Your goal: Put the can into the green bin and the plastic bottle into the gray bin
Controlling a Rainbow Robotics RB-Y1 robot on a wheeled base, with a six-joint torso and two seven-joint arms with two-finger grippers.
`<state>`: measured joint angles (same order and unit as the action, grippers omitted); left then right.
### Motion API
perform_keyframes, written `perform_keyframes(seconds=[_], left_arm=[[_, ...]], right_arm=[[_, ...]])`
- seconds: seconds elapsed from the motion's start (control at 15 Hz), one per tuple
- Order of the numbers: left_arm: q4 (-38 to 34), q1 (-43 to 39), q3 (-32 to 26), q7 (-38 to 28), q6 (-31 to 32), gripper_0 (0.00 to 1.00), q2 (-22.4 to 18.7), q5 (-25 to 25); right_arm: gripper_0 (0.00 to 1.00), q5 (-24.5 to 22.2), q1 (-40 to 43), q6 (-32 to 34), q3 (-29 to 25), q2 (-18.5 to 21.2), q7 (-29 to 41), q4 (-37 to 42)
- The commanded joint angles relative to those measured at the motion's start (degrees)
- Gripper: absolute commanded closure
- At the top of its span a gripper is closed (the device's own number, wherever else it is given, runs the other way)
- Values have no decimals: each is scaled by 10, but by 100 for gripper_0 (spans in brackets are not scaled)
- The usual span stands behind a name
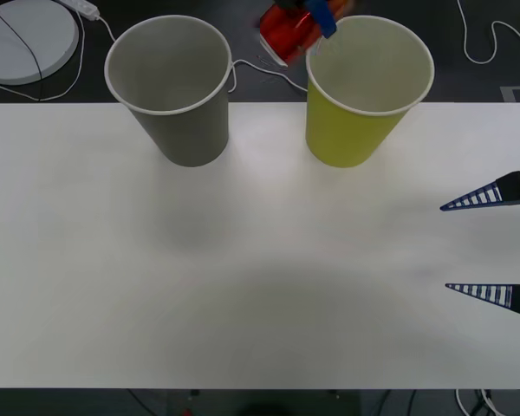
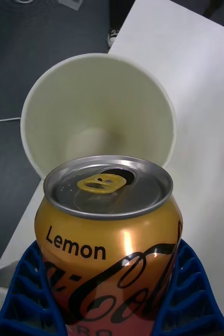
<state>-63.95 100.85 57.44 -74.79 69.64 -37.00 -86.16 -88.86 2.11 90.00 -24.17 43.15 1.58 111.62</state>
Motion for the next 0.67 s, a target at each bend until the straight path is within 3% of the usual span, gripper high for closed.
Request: perform_keyframes(seconds=[0.07, 0.67], left_arm=[[81, 36, 29, -1, -36, 97, 64, 3], [274, 93, 104, -1, -141, 98, 203, 21]], right_arm=[[0, 0, 0, 0, 0, 0, 0, 0], [0, 0, 0, 0, 0, 0, 0, 0]])
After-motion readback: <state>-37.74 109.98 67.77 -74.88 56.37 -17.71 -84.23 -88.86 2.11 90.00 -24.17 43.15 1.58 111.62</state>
